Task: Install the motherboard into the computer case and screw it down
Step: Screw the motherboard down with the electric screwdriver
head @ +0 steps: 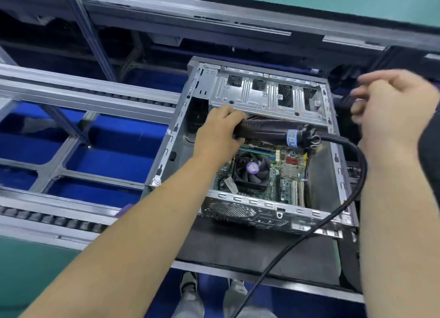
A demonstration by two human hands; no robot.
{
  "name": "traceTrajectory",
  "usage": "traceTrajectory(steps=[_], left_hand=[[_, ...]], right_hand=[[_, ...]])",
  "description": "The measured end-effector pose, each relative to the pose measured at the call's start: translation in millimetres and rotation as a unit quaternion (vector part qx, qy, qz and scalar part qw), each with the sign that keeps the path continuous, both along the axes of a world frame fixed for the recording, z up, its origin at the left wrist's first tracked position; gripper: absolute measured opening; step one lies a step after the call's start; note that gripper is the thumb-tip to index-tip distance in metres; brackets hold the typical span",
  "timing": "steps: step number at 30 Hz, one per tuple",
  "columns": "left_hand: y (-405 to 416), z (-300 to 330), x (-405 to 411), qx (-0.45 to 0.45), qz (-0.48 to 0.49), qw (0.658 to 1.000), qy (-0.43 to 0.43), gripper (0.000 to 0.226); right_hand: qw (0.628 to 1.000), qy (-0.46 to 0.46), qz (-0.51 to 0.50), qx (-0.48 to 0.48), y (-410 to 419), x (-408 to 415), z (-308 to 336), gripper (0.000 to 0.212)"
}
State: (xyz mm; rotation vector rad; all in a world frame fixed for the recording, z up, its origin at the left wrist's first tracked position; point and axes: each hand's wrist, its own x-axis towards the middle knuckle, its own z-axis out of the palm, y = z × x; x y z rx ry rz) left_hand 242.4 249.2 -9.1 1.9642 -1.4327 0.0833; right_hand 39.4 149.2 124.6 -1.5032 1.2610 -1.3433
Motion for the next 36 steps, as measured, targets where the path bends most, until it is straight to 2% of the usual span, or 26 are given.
traceTrajectory(steps=[1, 3, 4, 5, 6, 8, 10, 11, 13, 16, 18, 20, 21, 23, 25, 27, 29, 31, 33, 34, 36], left_hand=[[-1, 0, 0, 0.002, 0.005, 1.000, 0.003, 0.037], [-2, -3, 3, 0.019, 0.009, 1.000, 0.009, 0.033], [-2, -5, 4, 0.031, 0.007, 0.999, 0.009, 0.032], [-3, -5, 5, 0.044, 0.002, 0.999, 0.009, 0.033], [-5, -5, 5, 0.052, -0.003, 0.999, 0.008, 0.033], [-8, -1, 2, 0.059, -0.003, 0.998, 0.010, 0.031], [-10, 4, -2, 0.064, -0.010, 0.998, 0.024, 0.021], [-10, 5, -4, 0.060, -0.027, 0.997, 0.033, 0.019], [-10, 2, -5, 0.029, -0.052, 0.996, 0.066, 0.033], [-9, 4, -6, -0.020, -0.040, 0.996, 0.080, 0.043], [-8, 8, -11, -0.029, -0.054, 0.995, 0.072, 0.047], [-8, 11, -20, -0.025, -0.091, 0.993, 0.073, 0.048], [-9, 11, -24, -0.020, -0.113, 0.990, 0.078, 0.048], [-12, 14, -33, -0.012, -0.145, 0.985, 0.097, 0.047], [-19, 19, -40, -0.022, -0.155, 0.980, 0.126, 0.045], [-25, 24, -48, -0.046, -0.159, 0.975, 0.150, 0.044], [-28, 27, -59, -0.065, -0.178, 0.968, 0.163, 0.042], [-31, 28, -69, -0.064, -0.199, 0.962, 0.177, 0.042], [-34, 33, -72, -0.049, -0.222, 0.955, 0.191, 0.043], [-36, 37, -70, -0.045, -0.242, 0.950, 0.191, 0.043], [-37, 44, -63, -0.050, -0.288, 0.942, 0.165, 0.042]], right_hand=[[0.994, 0.071, -0.017, -0.087, 8, 3, 6, 0.027], [0.942, 0.214, -0.059, -0.250, 25, 9, 13, 0.025], [0.915, 0.241, -0.066, -0.316, 34, 16, 15, 0.024], [0.903, 0.226, -0.051, -0.363, 45, 24, 14, 0.022], [0.905, 0.185, -0.012, -0.383, 57, 35, 10, 0.021], [0.932, 0.082, 0.121, -0.330, 78, 56, -7, 0.022], [0.953, 0.023, 0.229, -0.196, 90, 65, -35, 0.024], [0.960, 0.010, 0.250, -0.127, 91, 65, -51, 0.025], [0.968, 0.016, 0.248, -0.036, 87, 57, -78, 0.024], [0.971, 0.014, 0.218, 0.101, 69, 45, -98, 0.029], [0.956, 0.125, 0.221, 0.149, 48, 28, -106, 0.033], [0.914, 0.268, 0.264, 0.153, 27, 0, -107, 0.025], [0.892, 0.303, 0.297, 0.157, 20, -14, -102, 0.022], [0.872, 0.323, 0.338, 0.146, 17, -31, -93, 0.034], [0.897, 0.319, 0.288, 0.103, 18, -30, -93, 0.044], [0.923, 0.265, 0.257, 0.103, 25, -13, -96, 0.043], [0.945, 0.097, 0.249, 0.187, 34, 8, -100, 0.042], [0.934, -0.082, 0.209, 0.279, 37, 20, -103, 0.070], [0.927, -0.145, 0.181, 0.293, 32, 22, -106, 0.086], [0.930, -0.150, 0.173, 0.288, 30, 23, -107, 0.083], [0.935, -0.176, 0.155, 0.266, 26, 21, -110, 0.063]])
